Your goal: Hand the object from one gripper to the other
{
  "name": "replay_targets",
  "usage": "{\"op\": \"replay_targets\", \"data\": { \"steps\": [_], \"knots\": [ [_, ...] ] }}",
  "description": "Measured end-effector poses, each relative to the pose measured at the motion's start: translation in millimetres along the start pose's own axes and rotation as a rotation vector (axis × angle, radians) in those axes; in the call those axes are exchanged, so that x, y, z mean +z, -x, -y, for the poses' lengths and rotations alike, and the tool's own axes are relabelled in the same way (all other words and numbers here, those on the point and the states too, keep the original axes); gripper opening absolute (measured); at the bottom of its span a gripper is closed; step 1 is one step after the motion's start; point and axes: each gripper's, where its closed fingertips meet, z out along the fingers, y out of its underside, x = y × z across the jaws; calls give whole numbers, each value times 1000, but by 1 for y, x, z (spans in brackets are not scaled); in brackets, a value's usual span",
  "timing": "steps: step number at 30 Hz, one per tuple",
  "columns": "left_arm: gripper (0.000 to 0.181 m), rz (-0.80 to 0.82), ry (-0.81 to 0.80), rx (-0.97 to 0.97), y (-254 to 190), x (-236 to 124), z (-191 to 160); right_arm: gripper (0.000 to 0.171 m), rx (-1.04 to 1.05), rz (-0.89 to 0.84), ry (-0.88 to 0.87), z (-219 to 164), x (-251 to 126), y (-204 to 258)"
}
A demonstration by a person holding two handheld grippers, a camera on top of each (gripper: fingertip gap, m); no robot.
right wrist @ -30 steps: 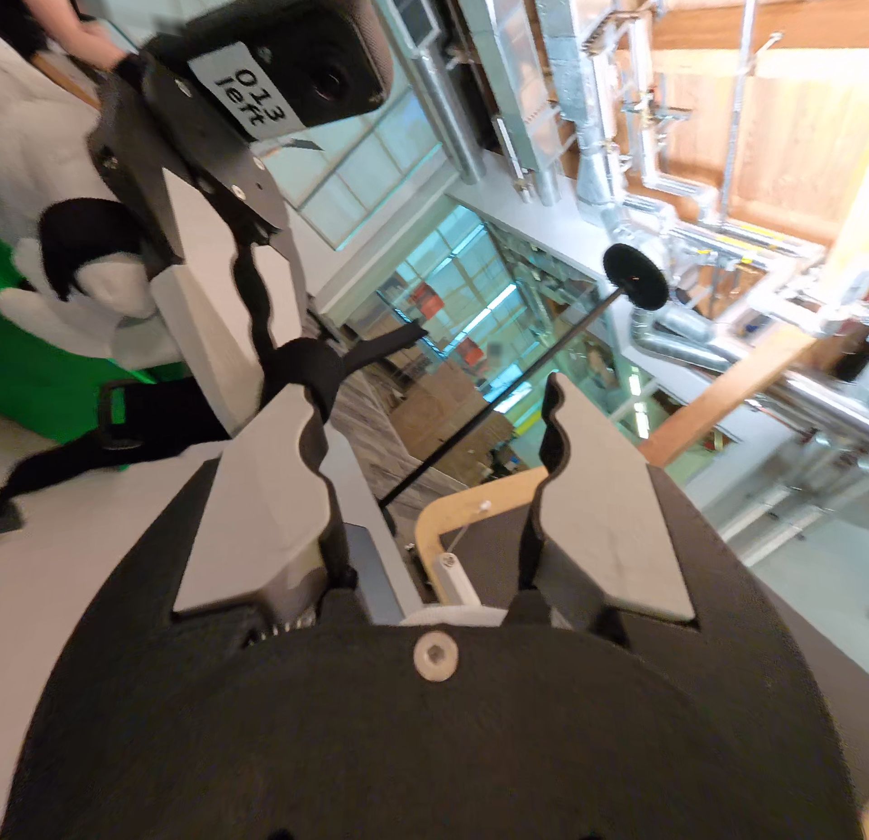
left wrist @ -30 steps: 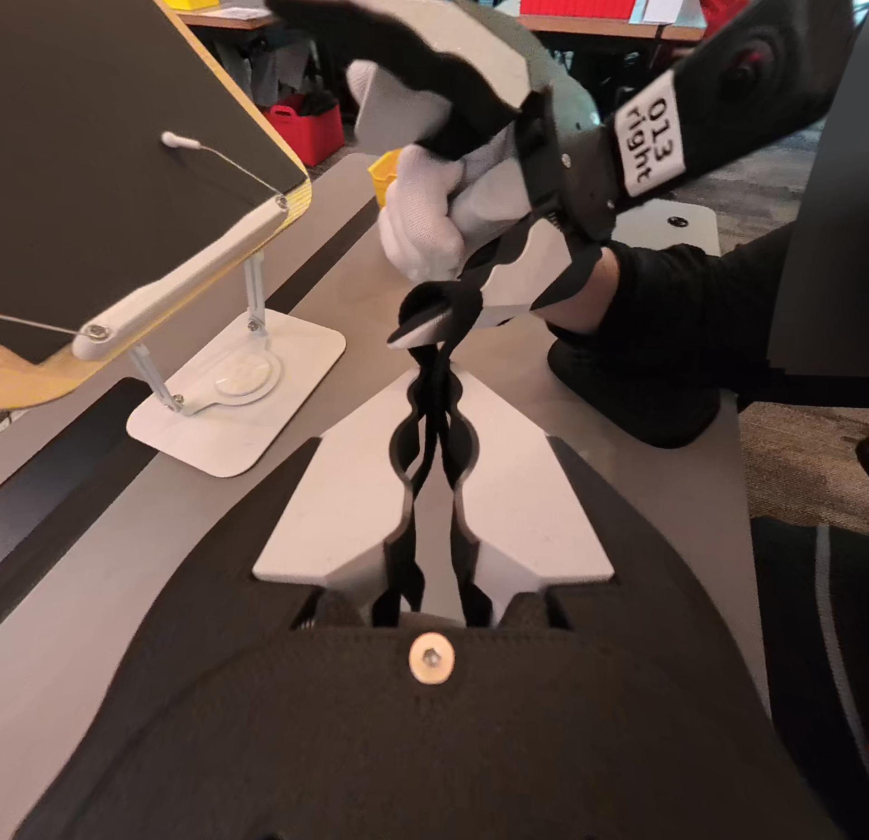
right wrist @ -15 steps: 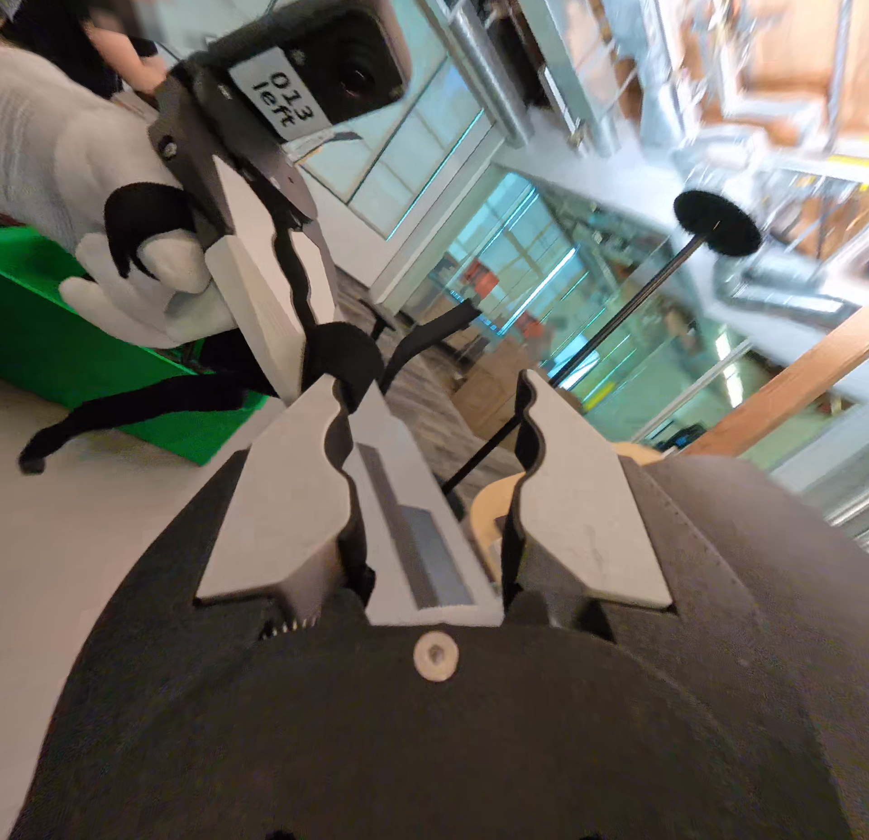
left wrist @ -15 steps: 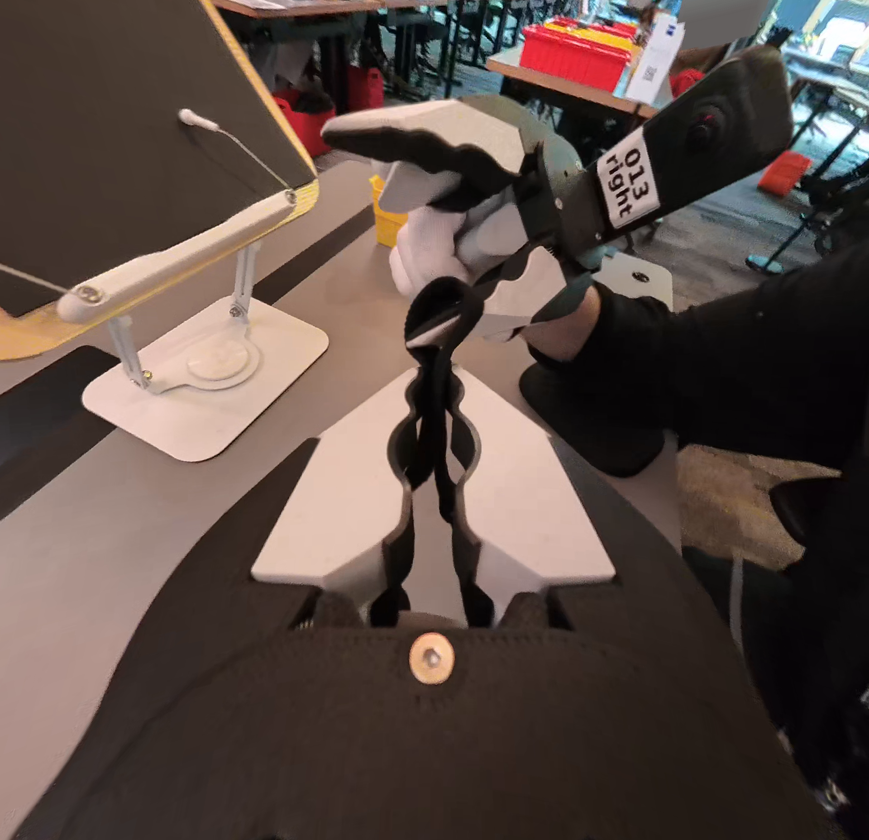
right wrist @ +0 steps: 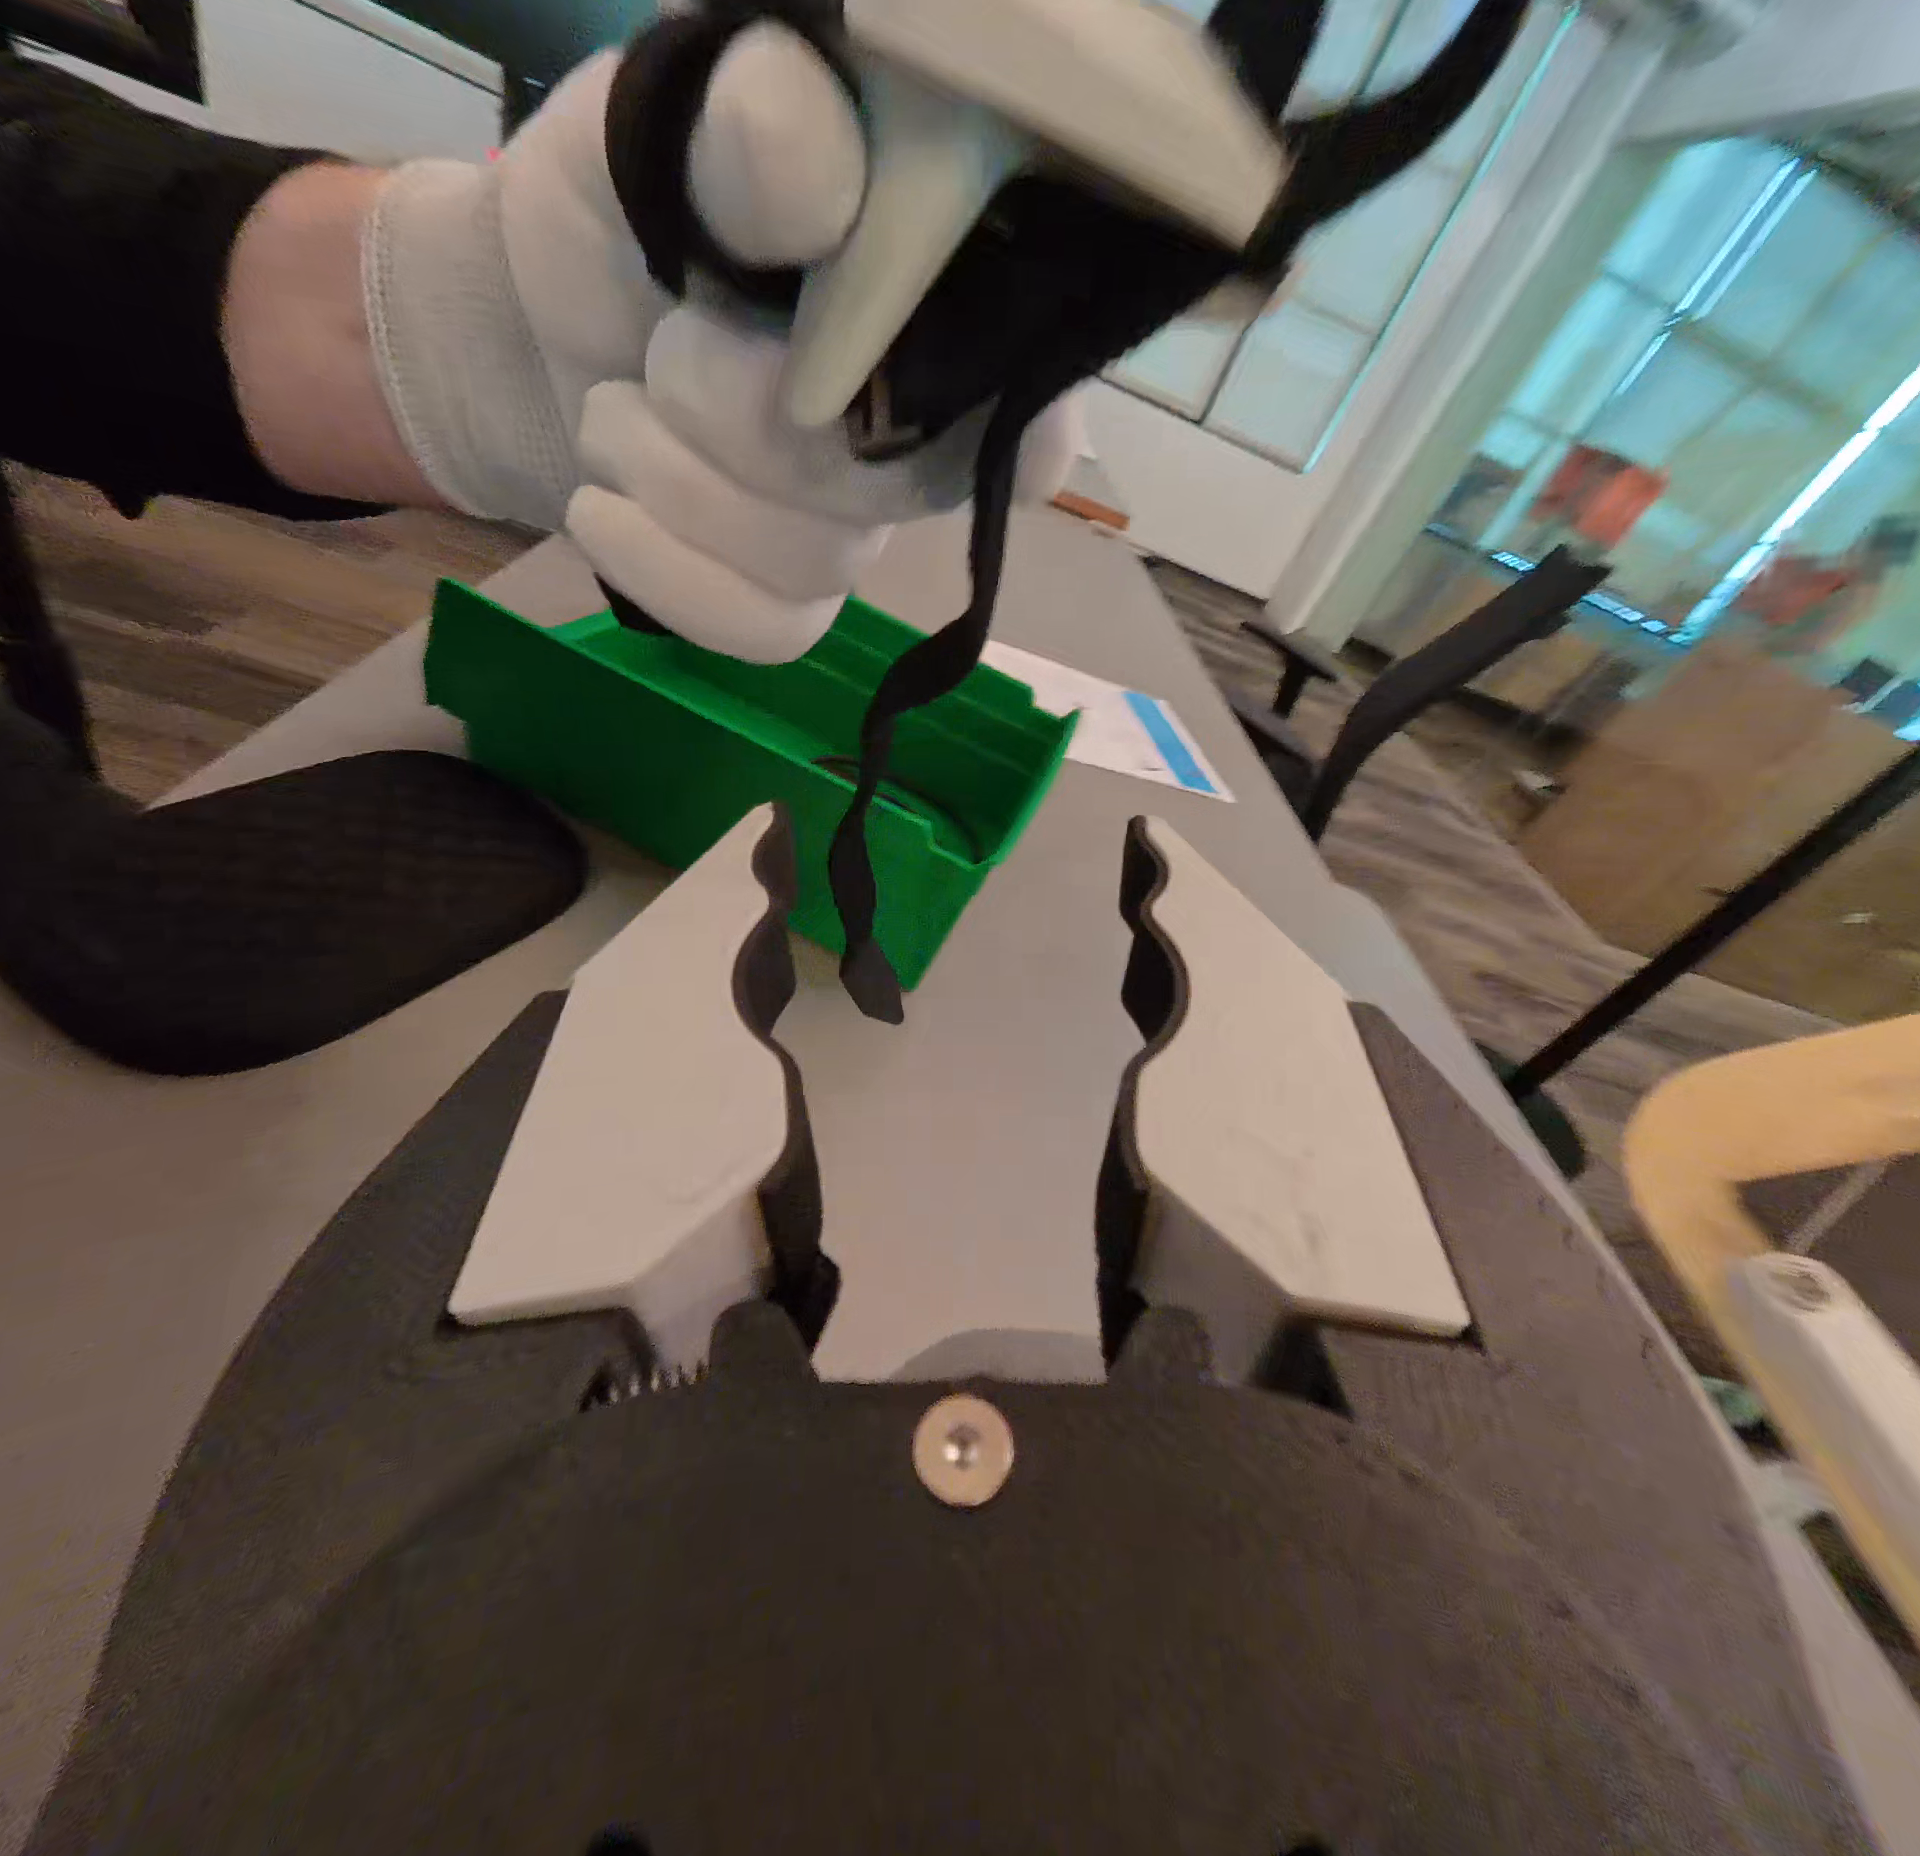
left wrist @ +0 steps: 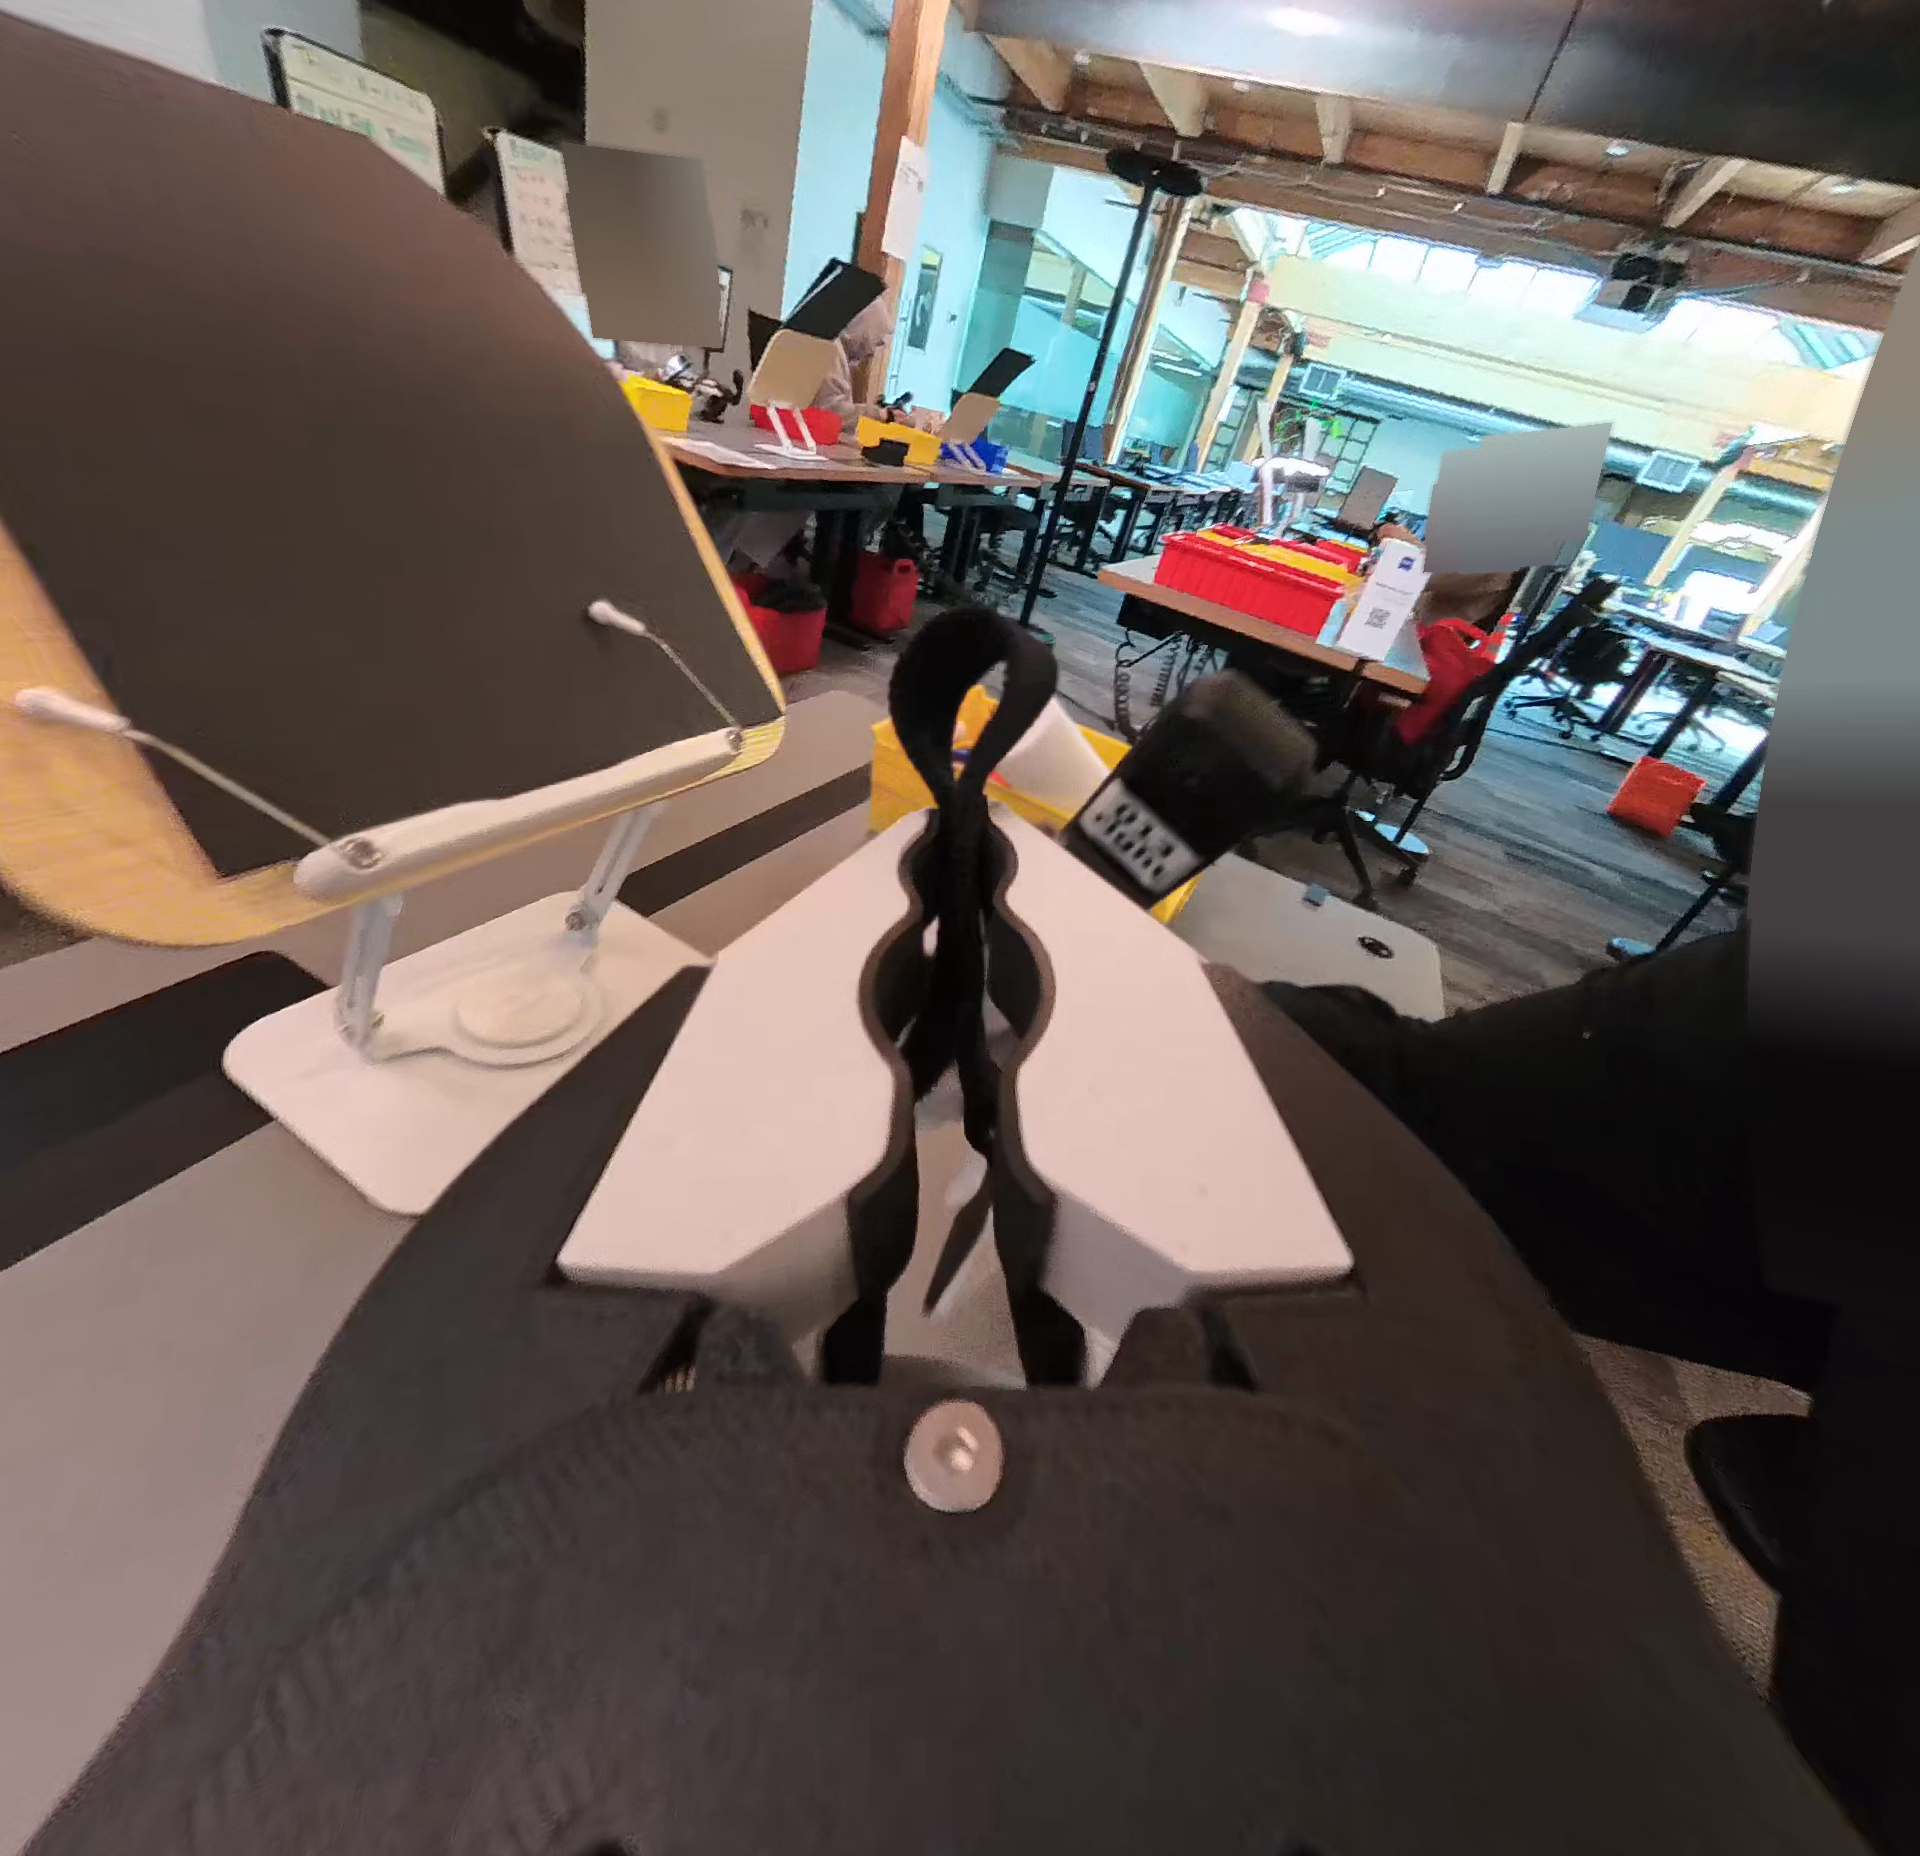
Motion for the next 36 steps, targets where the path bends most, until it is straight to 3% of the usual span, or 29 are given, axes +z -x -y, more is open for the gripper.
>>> {"op": "replay_targets", "data": {
  "steps": [11, 15, 21, 25, 30, 36],
  "knots": [
    [2, 27, -124, 15, -11, 23, 35, 53, 31, 222, 88, -37, 31, 60],
    [2, 40, -140, 19, -11, 27, 41, 0, 78, 173, 64, -40, 35, 51],
    [1, 112, -133, 72, 2, 22, 46, 0, 101, 295, -24, -15, 19, 63],
    [2, 223, -92, 224, 21, 10, 43, 0, 183, 402, -140, 16, -7, 62],
    [2, 299, 10, 358, 38, 1, 19, 0, 242, 447, -273, 53, -32, 55],
    [2, 259, 139, 393, 36, 6, -20, 0, 325, 427, -412, 76, -46, 39]
  ]
}}
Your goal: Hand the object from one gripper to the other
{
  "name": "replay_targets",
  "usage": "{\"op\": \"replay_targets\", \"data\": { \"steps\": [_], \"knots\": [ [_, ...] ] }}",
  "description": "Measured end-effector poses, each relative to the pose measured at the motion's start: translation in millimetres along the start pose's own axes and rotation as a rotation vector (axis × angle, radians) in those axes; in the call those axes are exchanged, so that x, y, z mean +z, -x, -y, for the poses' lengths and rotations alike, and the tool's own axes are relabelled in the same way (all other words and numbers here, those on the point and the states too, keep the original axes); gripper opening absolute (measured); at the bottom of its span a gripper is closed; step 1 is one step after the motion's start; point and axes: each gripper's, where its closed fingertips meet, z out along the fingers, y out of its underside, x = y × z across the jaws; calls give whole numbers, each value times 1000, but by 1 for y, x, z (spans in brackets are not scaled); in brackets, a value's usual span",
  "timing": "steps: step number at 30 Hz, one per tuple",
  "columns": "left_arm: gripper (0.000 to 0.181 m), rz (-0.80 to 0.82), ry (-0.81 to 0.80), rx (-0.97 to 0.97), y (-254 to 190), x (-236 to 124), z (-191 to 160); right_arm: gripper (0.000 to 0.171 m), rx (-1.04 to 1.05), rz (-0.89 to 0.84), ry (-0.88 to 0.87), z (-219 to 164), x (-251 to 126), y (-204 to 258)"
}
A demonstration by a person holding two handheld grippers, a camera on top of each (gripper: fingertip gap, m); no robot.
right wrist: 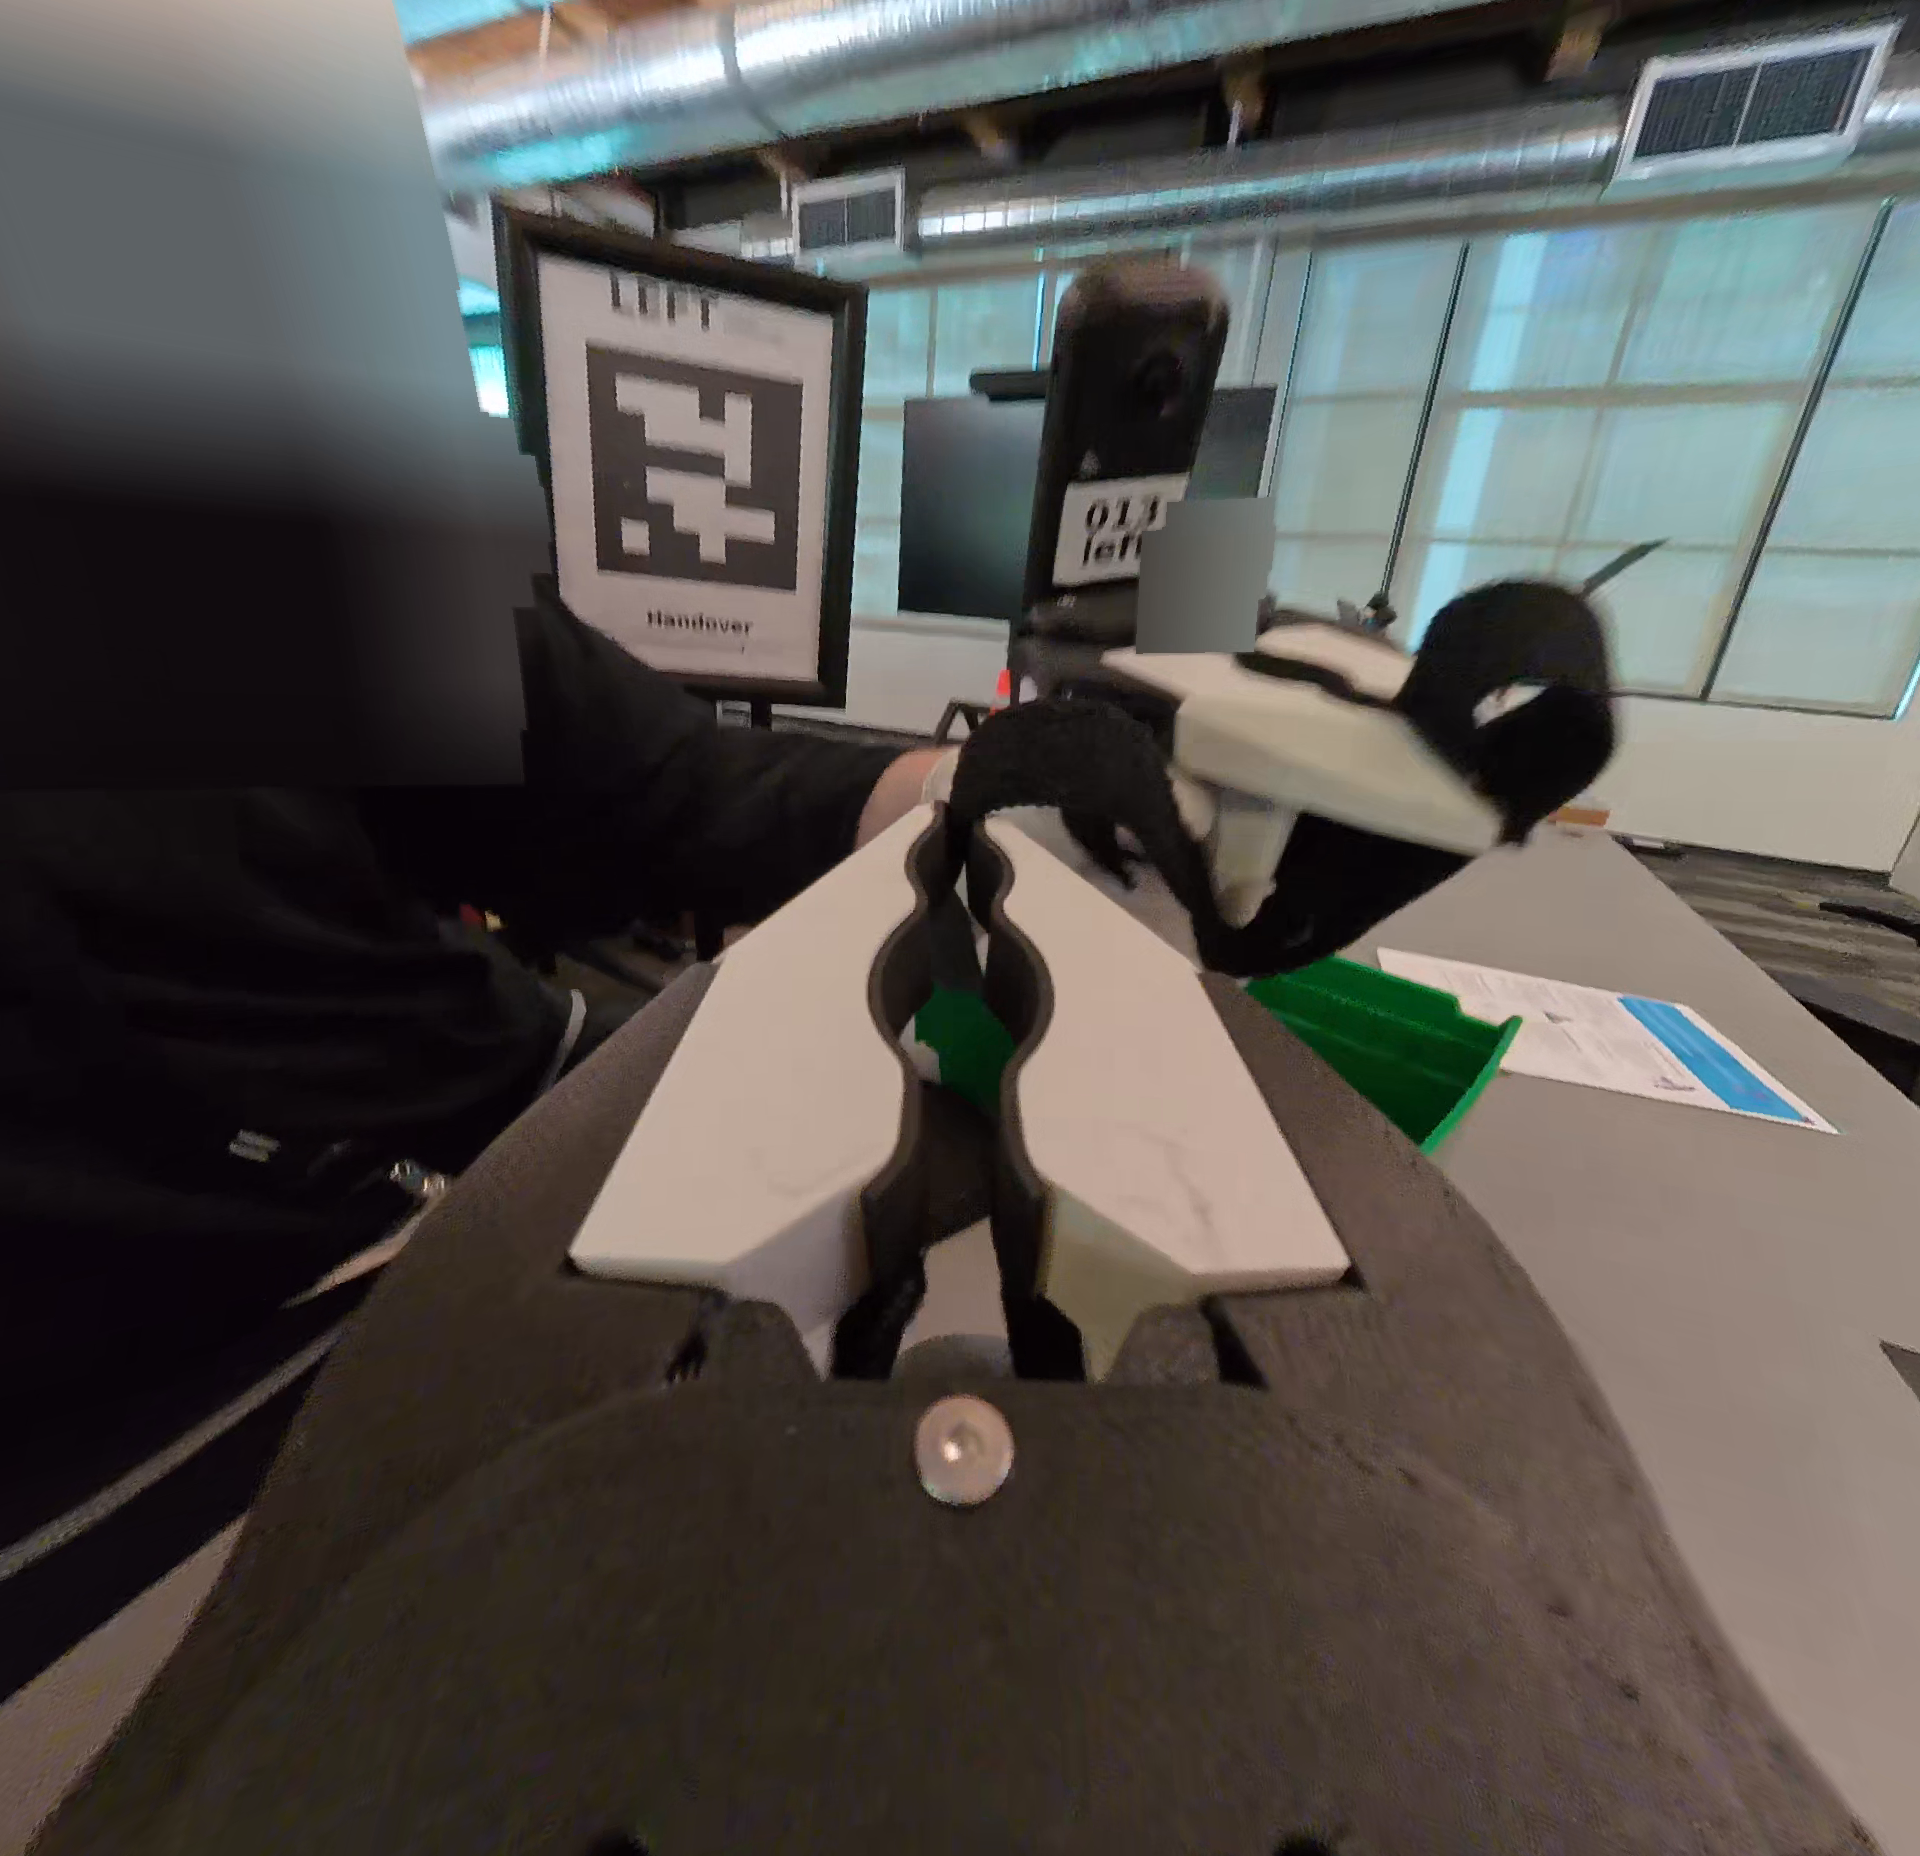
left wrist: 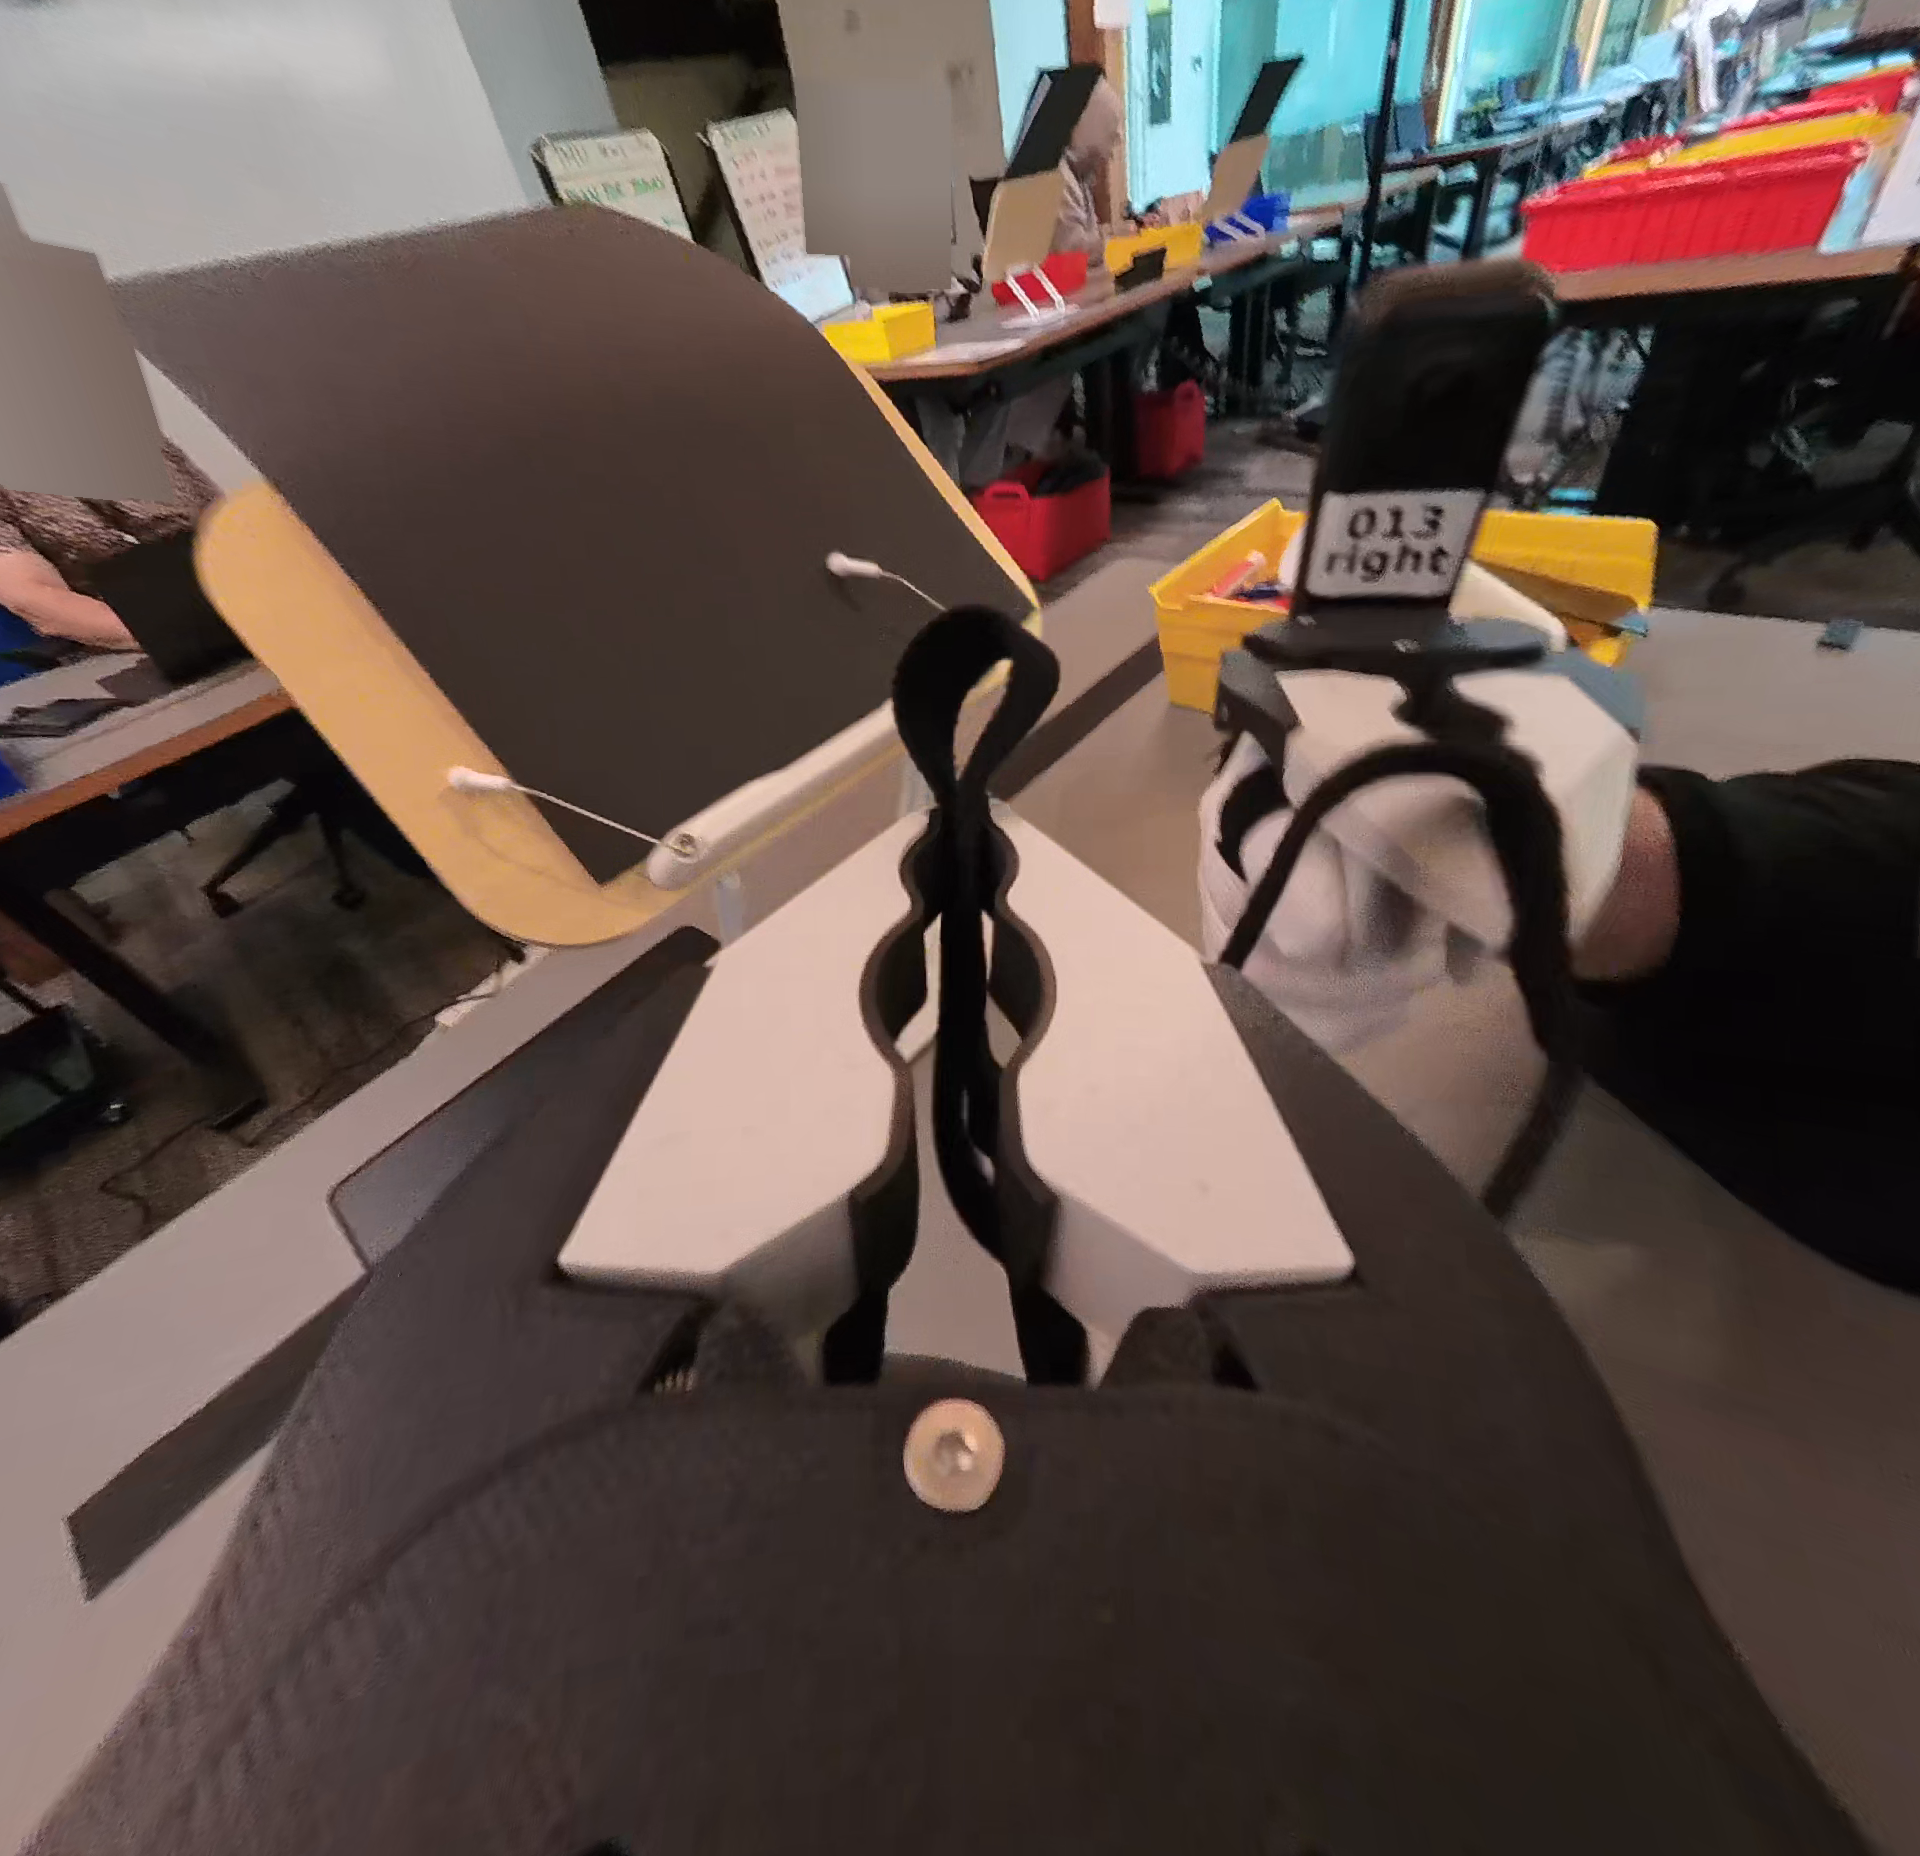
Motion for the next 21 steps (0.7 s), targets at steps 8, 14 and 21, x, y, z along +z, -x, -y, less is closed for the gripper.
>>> {"op": "replay_targets", "data": {
  "steps": [8, 14, 21],
  "knots": [
    [2, -113, -3, -119, -17, 2, -15, 0, 29, -50, -77, 11, -16, -16],
    [2, -228, -87, -232, -27, -3, -8, 0, 60, -69, -121, 14, -25, -25],
    [3, -305, -124, -290, -35, -4, -7, 0, 68, -65, -120, 12, -27, -26]
  ]
}}
